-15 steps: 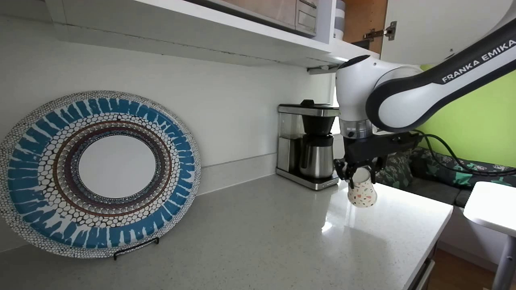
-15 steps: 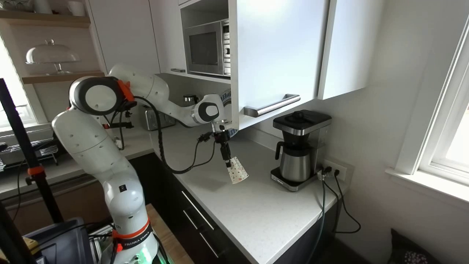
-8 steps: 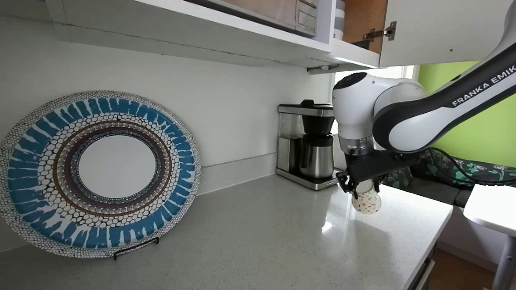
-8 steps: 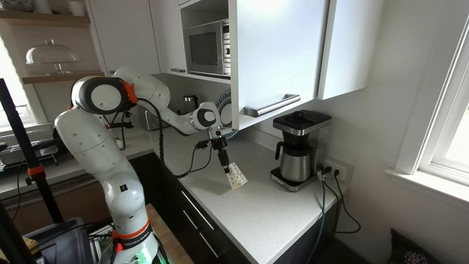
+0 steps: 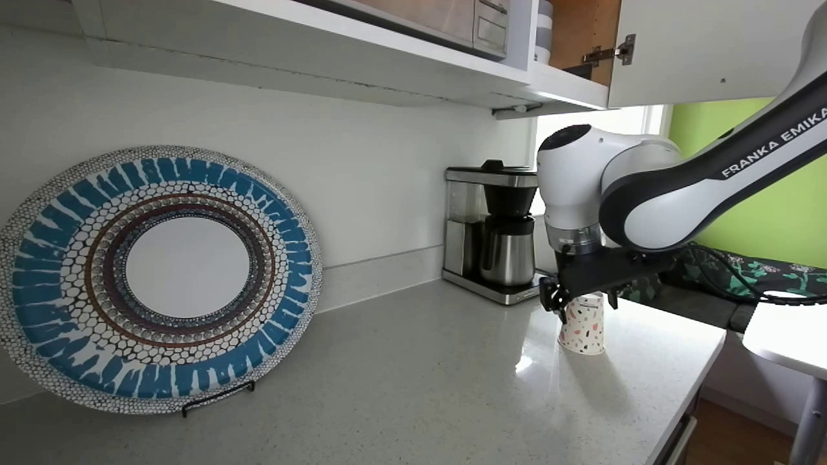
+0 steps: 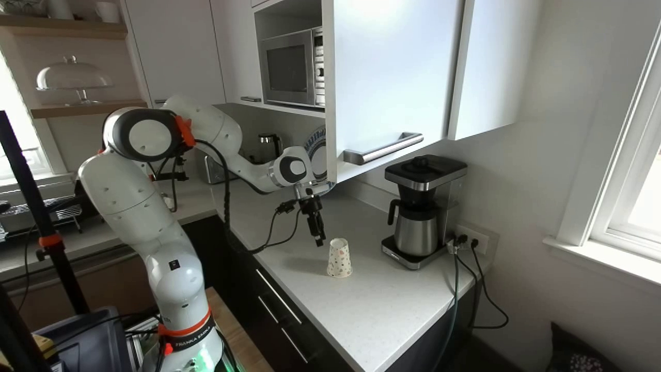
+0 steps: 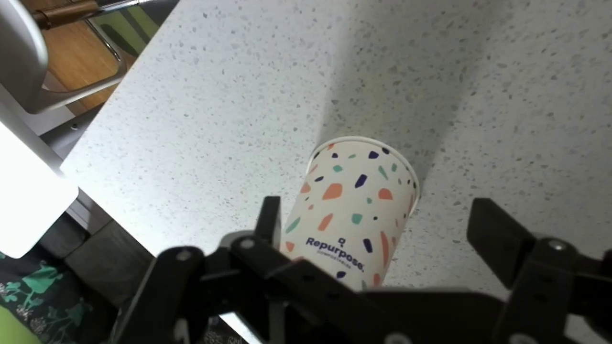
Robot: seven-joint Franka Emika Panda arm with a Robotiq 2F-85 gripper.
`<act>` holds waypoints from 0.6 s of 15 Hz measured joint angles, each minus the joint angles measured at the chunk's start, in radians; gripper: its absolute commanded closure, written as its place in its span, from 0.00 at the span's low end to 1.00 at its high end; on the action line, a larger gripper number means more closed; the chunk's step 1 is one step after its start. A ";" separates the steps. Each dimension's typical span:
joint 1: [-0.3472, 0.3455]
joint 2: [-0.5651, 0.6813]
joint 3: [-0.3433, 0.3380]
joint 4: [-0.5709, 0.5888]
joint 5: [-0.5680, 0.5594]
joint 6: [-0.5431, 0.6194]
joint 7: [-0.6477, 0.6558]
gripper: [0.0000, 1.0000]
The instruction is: Place the coffee cup upright then put it in the open upper cabinet.
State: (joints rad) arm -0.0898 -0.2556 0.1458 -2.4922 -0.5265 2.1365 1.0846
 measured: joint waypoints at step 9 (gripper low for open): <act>-0.035 -0.025 -0.154 0.009 0.128 0.084 -0.089 0.00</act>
State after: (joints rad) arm -0.1245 -0.2811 -0.0085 -2.4828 -0.3983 2.2206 0.9953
